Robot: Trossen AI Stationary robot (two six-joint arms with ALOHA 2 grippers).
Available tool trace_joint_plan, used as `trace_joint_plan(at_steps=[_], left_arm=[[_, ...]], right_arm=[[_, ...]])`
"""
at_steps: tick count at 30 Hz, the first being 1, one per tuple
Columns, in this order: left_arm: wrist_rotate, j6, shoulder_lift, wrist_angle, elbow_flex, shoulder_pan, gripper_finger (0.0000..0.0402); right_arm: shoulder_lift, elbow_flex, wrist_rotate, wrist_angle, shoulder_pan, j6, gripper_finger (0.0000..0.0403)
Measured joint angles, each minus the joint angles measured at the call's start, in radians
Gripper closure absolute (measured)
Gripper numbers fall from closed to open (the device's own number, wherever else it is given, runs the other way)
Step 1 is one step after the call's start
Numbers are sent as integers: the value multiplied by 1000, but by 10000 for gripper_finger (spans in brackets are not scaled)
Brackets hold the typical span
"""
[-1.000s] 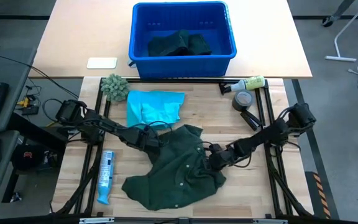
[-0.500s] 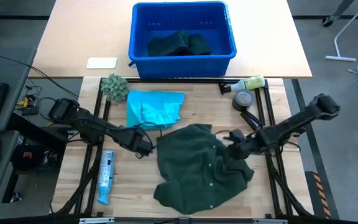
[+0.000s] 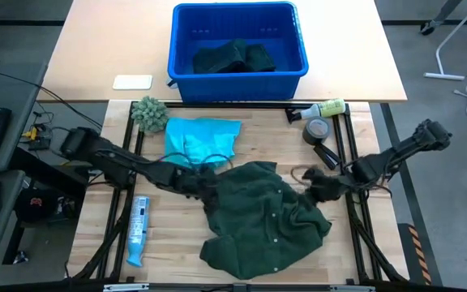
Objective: Fold laundry
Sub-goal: Fold the green polo shirt from the blue laundry bin
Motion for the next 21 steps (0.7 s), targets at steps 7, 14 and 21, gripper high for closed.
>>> trace_joint_plan(at_steps=[7, 14, 21], left_arm=[[251, 278, 275, 238, 183, 5, 401], [297, 449, 492, 207, 405, 16, 401], [246, 481, 557, -20, 447, 61, 401]], right_arm=[[200, 0, -125, 232, 170, 145, 403], [369, 0, -110, 342, 279, 414, 403], [489, 1, -101, 297, 249, 514, 403]])
